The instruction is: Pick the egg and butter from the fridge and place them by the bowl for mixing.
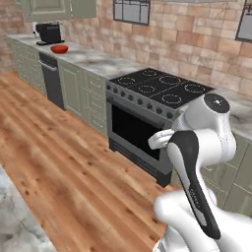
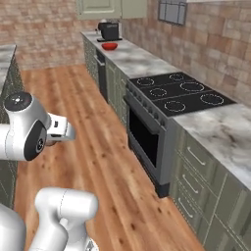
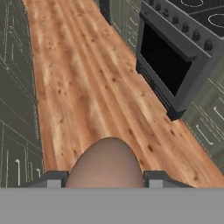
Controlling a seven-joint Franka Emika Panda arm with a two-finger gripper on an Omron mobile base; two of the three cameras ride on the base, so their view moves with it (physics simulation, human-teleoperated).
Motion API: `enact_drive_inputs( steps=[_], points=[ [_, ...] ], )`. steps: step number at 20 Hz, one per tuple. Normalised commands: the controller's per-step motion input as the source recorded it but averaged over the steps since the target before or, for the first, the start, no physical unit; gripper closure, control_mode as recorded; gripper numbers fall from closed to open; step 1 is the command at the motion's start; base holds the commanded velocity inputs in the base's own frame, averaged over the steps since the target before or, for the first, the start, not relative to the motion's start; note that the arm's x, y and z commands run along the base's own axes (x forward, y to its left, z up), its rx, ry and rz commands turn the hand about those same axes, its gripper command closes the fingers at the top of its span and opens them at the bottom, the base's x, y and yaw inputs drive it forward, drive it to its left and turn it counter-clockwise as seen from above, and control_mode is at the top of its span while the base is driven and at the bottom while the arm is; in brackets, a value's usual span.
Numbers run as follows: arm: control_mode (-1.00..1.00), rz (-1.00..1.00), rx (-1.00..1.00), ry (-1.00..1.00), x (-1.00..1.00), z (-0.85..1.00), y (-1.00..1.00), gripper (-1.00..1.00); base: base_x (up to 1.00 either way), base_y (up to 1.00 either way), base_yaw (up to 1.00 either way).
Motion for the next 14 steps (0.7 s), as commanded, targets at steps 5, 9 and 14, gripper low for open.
enact_drive_inputs(
  steps=[5, 9, 14],
  points=[
    [1.00, 0.00, 0.00, 0.00, 0.00, 0.00, 0.00, 1.00, 0.76, -0.03, 0.22],
    [1.00, 0.00, 0.00, 0.00, 0.00, 0.00, 0.00, 1.00, 0.80, 0.00, 0.19],
    [1.00, 0.00, 0.00, 0.00, 0.00, 0.00, 0.00, 1.00, 0.84, 0.09, 0.12]
  ],
)
